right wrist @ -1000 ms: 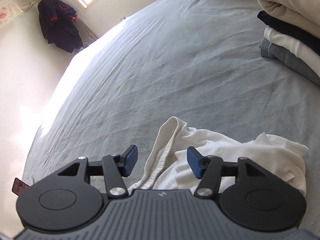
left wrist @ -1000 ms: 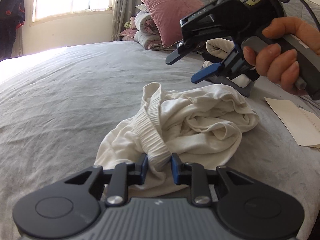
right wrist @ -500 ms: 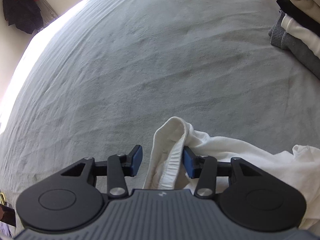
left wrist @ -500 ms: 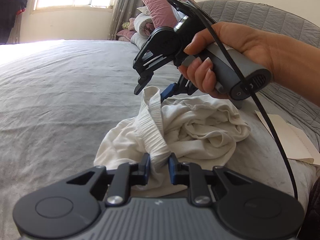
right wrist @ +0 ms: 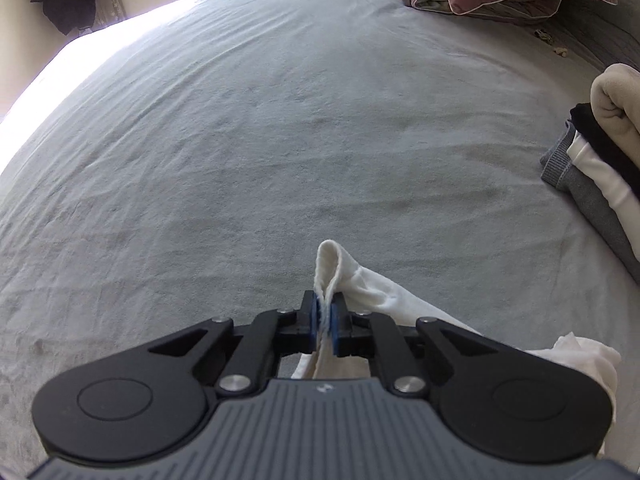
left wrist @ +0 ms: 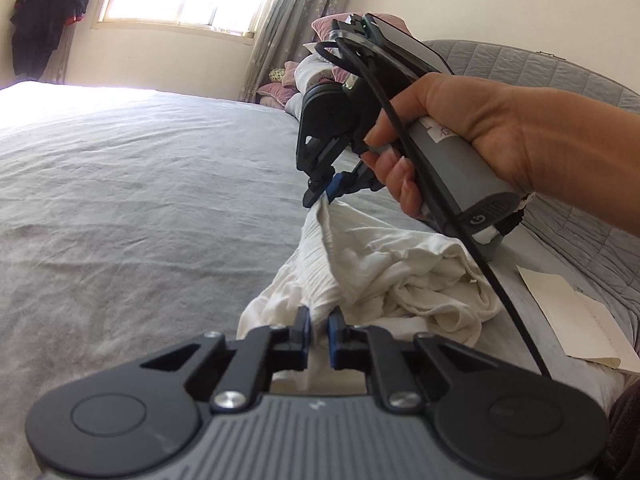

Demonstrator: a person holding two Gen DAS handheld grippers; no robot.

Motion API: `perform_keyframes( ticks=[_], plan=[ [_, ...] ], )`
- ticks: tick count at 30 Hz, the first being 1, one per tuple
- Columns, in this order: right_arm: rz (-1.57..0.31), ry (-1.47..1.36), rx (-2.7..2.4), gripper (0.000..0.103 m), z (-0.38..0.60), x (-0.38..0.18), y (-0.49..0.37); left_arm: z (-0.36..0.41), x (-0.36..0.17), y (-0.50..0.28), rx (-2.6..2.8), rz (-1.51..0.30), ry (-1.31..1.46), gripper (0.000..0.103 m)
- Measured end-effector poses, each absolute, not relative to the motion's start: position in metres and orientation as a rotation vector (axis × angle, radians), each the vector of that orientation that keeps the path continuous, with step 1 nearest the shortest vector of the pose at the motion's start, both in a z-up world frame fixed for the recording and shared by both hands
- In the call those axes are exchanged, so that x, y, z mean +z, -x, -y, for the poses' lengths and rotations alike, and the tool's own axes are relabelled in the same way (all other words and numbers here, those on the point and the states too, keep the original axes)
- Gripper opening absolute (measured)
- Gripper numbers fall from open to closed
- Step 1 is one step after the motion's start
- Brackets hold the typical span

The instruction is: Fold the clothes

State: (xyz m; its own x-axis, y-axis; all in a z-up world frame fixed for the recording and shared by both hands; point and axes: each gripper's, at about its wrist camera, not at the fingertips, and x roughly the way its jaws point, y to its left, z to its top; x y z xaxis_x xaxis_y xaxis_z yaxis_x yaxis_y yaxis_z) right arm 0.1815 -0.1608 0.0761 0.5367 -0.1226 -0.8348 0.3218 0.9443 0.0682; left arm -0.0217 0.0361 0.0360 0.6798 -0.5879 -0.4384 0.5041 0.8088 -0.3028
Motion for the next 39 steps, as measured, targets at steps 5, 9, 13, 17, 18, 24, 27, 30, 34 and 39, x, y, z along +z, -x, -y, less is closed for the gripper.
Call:
perform_keyframes(
  ticks=[5,9,13,17,18,24,27,30,34,39],
  plan=[
    [-0.922,-0.171,-0.211,0.008,0.120,0.101,-0.189,-0.070,0.050,0.021,-0.541,-0.508,0.227,0.007],
    [-0.890,-0.128,-0.157,0.008,0.079,0.117,-0.197,-0.100,0.062,0.020,-0.473,-0.479,0.281,0.006],
    [-0.870,-0.098,-0.109,0.008,0.040,0.129,-0.207,-0.133,0.070,0.017,-0.393,-0.460,0.335,0.006],
    [-0.859,-0.079,-0.053,0.008,0.004,0.135,-0.215,-0.164,0.071,0.015,-0.303,-0.460,0.375,0.006],
    [-0.857,-0.071,-0.036,0.008,-0.005,0.135,-0.217,-0.172,0.071,0.014,-0.280,-0.460,0.385,0.006],
    [-0.856,-0.032,0.056,0.008,-0.061,0.132,-0.231,-0.223,0.068,0.009,-0.135,-0.460,0.460,0.006],
    [-0.858,-0.032,0.100,0.008,-0.088,0.127,-0.238,-0.248,0.064,0.005,-0.060,-0.467,0.495,0.006],
    [-0.866,-0.032,0.139,0.008,-0.114,0.118,-0.247,-0.268,0.062,0.002,0.013,-0.463,0.497,0.006],
    [-0.866,-0.024,0.194,0.008,-0.144,0.106,-0.259,-0.291,0.055,-0.005,0.103,-0.479,0.511,0.006],
    [-0.877,-0.022,0.242,0.008,-0.172,0.090,-0.275,-0.304,0.046,-0.014,0.176,-0.523,0.505,0.006]
  ],
)
